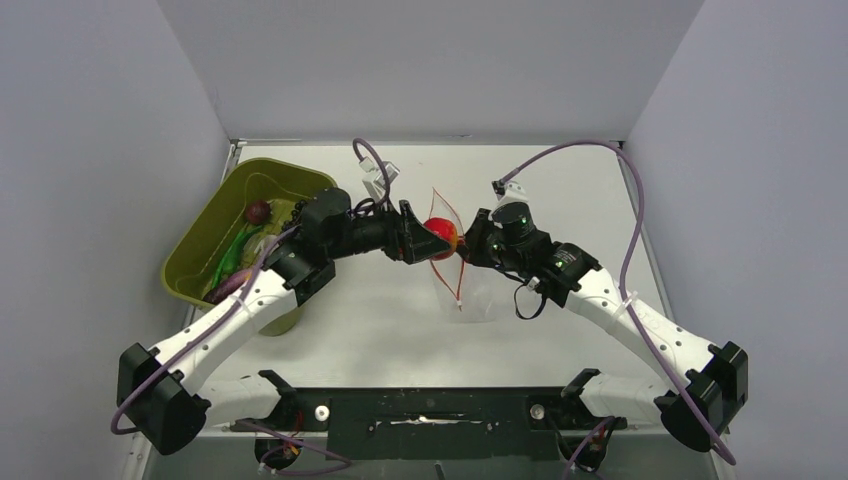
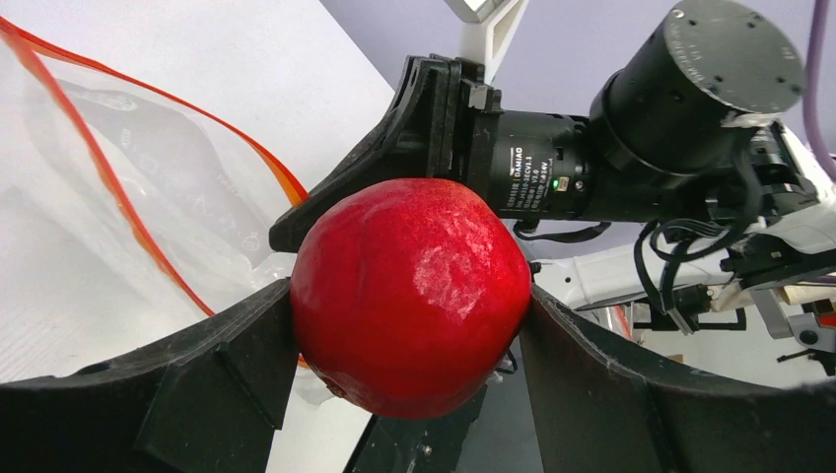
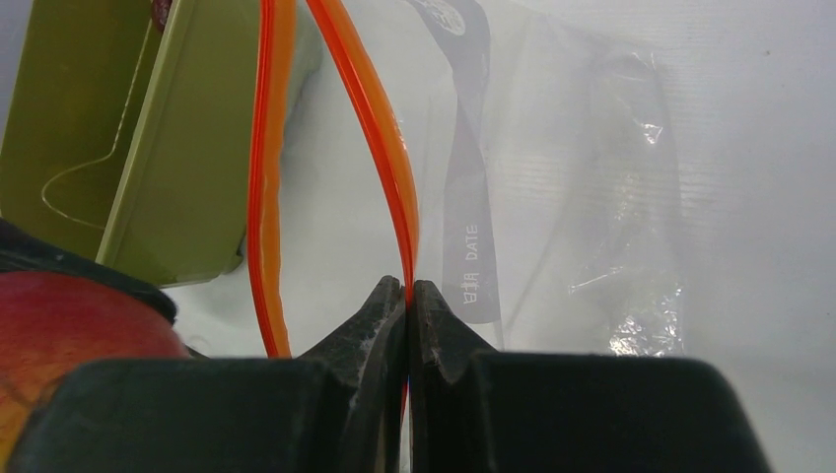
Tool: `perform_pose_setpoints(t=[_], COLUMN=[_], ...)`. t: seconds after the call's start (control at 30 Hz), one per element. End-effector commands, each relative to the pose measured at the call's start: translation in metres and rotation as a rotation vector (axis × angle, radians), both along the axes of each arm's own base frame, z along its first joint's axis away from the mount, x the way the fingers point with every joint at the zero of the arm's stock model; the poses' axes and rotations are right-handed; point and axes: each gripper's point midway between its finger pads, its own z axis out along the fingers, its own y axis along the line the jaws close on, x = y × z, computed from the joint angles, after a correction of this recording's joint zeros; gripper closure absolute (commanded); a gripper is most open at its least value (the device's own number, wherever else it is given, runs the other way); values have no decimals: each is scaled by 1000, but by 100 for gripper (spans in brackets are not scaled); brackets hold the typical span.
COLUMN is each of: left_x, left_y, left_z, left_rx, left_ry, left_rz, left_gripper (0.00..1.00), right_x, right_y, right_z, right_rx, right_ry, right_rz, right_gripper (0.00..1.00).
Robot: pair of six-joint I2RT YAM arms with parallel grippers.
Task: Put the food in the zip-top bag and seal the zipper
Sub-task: Place the fake fruit in the zipper food storage bag.
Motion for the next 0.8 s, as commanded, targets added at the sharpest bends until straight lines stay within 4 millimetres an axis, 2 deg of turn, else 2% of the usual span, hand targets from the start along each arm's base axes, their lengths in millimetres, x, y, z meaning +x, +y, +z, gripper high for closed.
perform_pose_setpoints(t=[0.0, 0.43, 0.6, 0.77], left_x=[16, 43, 47, 47], left_y=[-7, 2, 7, 5], left_z=[12, -44, -58, -58], left_rx=[-35, 208, 288, 294], left_ry=[-59, 12, 43, 58], left_rz=[62, 193, 230, 233], left_gripper=[49, 51, 52, 49], right_x=[11, 7, 7, 7], right_y=[6, 5, 4, 9], right_z=[43, 53, 52, 49], right_rx=[84, 102, 96, 98], right_ry=[-99, -127, -126, -118], right_rz=[-5, 1, 0, 19], right_gripper=[100, 100, 100, 100])
